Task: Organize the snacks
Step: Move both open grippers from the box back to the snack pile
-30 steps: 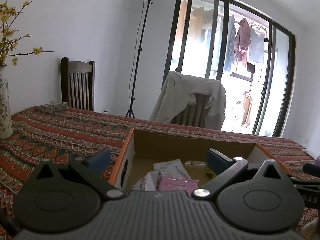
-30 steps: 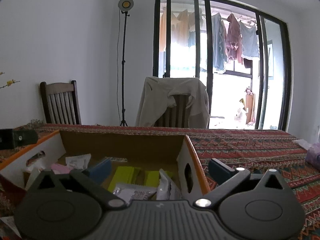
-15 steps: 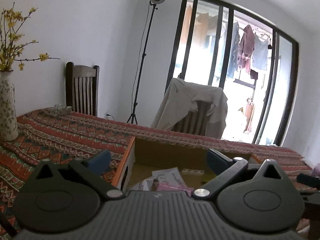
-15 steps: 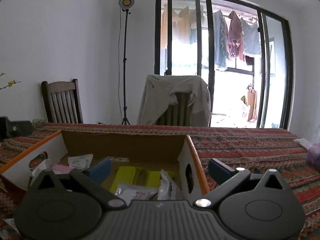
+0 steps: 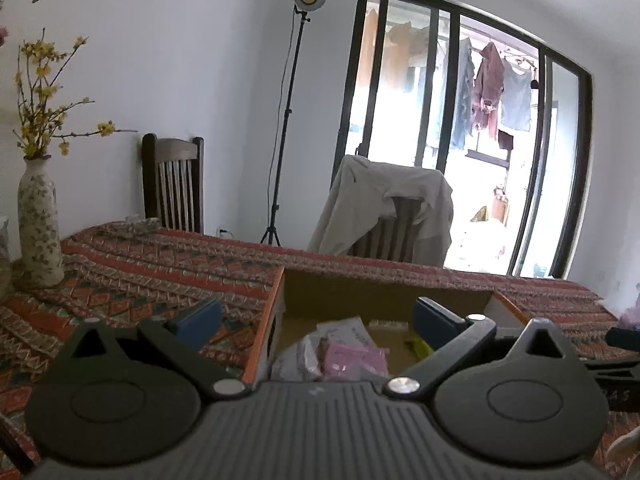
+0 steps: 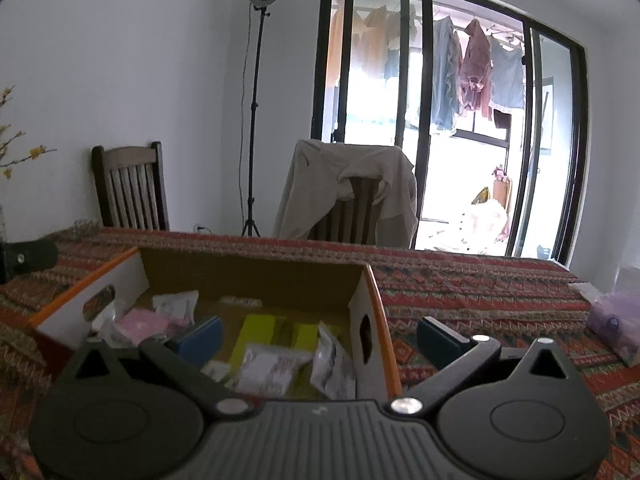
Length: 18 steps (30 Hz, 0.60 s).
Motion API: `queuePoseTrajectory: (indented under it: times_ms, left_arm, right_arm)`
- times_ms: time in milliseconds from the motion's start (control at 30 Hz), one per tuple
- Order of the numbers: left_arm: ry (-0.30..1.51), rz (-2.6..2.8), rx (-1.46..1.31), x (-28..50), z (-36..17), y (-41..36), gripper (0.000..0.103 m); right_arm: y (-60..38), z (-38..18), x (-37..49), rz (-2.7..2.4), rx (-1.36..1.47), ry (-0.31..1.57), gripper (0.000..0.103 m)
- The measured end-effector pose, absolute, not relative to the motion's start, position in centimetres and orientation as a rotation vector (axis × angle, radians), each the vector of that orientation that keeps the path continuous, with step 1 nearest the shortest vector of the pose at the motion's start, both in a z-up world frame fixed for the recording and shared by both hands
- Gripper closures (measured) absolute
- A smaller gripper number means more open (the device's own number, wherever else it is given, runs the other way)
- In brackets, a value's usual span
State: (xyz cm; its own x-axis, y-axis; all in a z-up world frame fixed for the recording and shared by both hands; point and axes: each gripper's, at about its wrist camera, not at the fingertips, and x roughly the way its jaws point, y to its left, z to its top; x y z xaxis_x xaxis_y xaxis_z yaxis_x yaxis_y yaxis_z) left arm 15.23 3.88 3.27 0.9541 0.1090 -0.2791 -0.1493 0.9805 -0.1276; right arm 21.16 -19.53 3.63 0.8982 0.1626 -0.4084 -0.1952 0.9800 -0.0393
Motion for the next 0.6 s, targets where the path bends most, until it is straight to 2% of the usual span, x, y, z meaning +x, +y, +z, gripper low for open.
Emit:
queuePoseTrajectory:
  times_ms: [600]
  left_arm:
    - [0.397, 0.120, -0.122, 7.4, -1.8, 6.3, 0.000]
  right_arm:
    - [-21.3, 0.9, 13.4, 0.263, -0.076, 0.503, 0.000]
